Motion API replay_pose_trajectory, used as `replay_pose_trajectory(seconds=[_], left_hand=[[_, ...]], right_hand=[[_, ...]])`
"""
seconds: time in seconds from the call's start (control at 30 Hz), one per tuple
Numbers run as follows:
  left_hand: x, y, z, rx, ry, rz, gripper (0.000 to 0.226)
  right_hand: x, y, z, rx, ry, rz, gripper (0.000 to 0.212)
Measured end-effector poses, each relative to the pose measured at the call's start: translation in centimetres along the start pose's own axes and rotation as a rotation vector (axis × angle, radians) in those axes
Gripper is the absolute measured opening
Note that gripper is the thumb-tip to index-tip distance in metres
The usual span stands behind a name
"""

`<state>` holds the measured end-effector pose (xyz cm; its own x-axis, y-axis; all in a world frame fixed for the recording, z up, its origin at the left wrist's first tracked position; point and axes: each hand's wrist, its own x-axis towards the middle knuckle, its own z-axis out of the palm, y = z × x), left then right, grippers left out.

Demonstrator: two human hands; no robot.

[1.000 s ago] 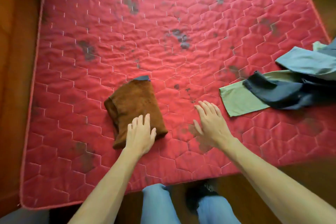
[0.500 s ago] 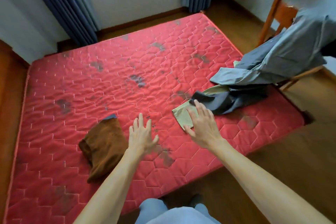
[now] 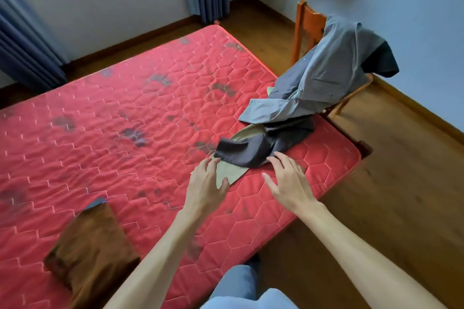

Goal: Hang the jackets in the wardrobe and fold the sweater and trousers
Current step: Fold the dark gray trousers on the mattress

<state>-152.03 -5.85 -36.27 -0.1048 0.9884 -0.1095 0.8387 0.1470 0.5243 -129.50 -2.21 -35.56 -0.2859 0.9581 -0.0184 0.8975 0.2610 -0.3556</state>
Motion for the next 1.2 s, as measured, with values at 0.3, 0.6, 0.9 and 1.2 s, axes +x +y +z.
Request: replay_pose_trajectory(seconds=[0.3,0.6,0.9,1.2], left_hand=[[7.7,2.4,4.4,-0.179,-0.072,-0.107,0.058],[12.6,1.2,7.3,-0.14,-0.144,-0.224,0.057],[15.5,2.9,12.9,-0.136,-0.278,-0.397,0.056],[23.5,5.5,21.0,-0.213,-0.275,-0.553,0.054]], right_hand=[[7.9,4.3,-0.7,-0.021,-0.072,-0.032,0.045],[13.7,8.4,3.2,0.013,-0.184,0.01,0.045],[19.0,14.1,7.0,0.119,-0.361,0.086,0.045],[28.7,21.0,15.7,0.124,-0.642,0.091,0.061]])
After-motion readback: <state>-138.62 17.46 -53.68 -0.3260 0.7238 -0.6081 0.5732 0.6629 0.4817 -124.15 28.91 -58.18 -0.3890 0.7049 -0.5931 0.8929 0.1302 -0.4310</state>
